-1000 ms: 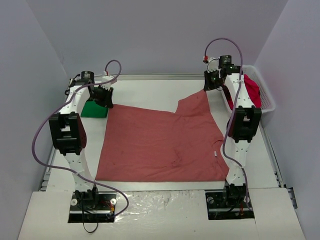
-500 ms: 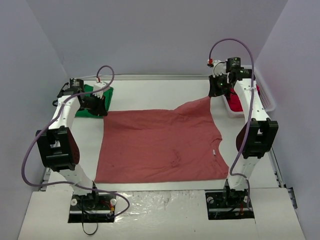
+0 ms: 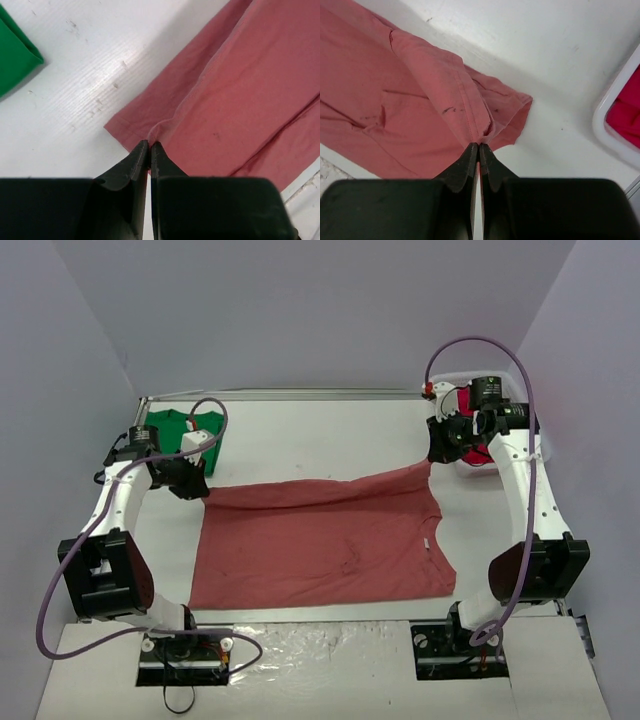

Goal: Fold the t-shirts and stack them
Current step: Fold the other side of the tshirt into a rectangle

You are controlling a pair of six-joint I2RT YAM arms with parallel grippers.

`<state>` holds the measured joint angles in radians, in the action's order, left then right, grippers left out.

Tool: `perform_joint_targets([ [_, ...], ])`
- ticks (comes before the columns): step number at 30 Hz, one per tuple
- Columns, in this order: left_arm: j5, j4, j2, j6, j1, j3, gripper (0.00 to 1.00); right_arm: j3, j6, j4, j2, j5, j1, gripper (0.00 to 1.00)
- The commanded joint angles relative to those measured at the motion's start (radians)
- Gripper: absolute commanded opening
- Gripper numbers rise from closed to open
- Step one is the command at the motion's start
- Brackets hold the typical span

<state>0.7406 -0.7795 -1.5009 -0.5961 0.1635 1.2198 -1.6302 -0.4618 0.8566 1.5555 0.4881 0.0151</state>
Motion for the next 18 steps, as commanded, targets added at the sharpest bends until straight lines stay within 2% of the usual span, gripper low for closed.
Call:
perform_joint_targets([
  [1,0.032,-0.006,0.082,-0.063,0.011,-0.041,0.02,0.042,-0.063,0.097,-0.06,0.023,0.003,0.0],
  [8,0.025,0.003,0.142,-0.108,0.016,-0.132,0.03,0.119,-0.17,0.229,-0.101,0.046,0.006,0.0],
  [18,0.025,0.009,0.166,-0.159,0.024,-0.218,0.02,0.227,-0.238,0.288,-0.132,0.041,0.008,0.0],
])
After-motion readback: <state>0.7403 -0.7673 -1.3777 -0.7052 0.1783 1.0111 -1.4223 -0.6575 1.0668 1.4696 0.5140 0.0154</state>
